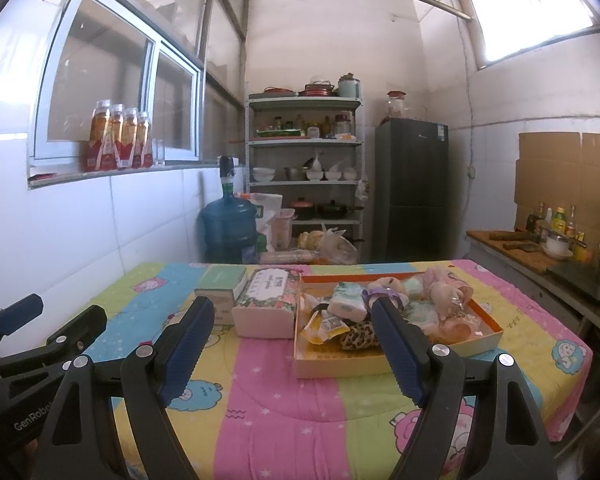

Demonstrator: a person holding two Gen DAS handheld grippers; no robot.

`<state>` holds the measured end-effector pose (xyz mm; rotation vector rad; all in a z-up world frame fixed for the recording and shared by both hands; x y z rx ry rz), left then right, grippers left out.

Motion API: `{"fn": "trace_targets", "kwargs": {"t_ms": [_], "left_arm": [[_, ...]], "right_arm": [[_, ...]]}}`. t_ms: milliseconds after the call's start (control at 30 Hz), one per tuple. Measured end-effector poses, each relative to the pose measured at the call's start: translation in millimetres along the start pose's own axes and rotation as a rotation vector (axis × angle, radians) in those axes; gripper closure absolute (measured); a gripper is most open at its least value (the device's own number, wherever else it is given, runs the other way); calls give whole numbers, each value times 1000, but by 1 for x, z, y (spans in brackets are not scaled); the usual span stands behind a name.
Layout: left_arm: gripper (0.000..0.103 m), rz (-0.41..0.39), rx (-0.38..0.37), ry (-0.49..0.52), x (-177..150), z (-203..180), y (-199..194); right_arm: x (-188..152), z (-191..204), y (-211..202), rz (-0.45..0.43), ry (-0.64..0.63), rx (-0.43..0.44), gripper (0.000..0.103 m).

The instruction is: Organize soft objects

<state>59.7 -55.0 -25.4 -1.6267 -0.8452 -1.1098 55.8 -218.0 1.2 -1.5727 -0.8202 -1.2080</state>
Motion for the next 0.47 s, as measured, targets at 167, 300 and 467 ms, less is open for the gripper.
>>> {"fn": "trace_targets", "kwargs": {"t_ms": [167, 300, 467], "left_arm": [[17, 9, 11, 2, -3, 3, 4], [17, 2, 15, -2, -3, 5, 2], [17, -4, 12, -4, -2, 6, 1]], "right_arm": [[0, 0, 1, 1, 1, 1, 21], [-1, 0, 1, 0, 2, -1, 21], [-2, 0, 3, 1, 5, -2, 21]]}}
Point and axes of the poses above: each gripper's, at about its wrist camera, not at the fingertips, and y roughly the way its jaws point, z to its left, x to its top, the point moved 6 cm from there along y, roughly the way its jaws point, and after that the axes turned 14 degrees about -x, right-handed, at the moved point
